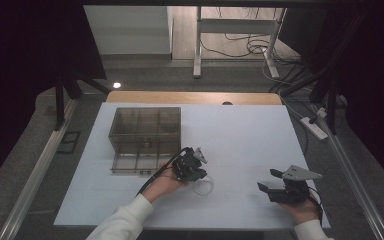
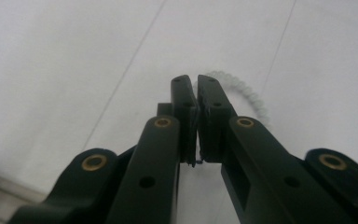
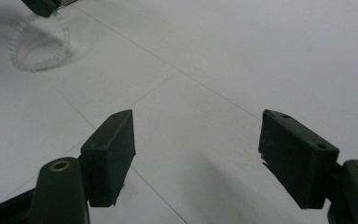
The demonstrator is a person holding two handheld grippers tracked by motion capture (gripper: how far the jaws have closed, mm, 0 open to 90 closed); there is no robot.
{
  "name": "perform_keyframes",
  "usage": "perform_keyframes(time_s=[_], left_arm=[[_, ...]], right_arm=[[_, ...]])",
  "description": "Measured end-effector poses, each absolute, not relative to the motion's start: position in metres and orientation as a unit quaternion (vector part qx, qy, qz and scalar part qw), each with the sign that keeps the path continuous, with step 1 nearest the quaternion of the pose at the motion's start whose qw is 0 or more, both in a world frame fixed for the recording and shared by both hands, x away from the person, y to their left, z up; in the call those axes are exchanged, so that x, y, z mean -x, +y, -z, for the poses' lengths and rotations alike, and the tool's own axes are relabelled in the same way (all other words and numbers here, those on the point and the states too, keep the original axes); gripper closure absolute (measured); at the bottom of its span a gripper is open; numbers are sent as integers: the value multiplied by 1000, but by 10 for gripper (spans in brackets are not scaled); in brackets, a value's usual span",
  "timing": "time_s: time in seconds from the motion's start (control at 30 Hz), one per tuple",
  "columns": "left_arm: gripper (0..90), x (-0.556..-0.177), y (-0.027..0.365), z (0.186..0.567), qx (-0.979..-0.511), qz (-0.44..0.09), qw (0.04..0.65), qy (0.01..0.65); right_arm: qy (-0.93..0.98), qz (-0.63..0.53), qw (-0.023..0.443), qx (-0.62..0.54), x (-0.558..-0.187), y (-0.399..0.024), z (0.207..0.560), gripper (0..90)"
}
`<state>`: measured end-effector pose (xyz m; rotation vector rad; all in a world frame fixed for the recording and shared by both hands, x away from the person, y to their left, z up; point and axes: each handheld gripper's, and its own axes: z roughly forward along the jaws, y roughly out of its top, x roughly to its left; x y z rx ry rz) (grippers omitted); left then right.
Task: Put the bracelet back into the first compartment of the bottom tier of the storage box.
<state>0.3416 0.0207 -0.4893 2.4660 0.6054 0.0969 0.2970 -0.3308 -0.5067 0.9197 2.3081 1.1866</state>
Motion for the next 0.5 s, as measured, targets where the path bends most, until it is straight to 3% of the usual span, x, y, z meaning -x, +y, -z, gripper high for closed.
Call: perform_keyframes(time_s=[0.5], left_arm=[[863, -340, 39, 467, -908, -40, 345, 234]], right_arm=[[822, -421, 197, -329, -297, -330, 508, 269]])
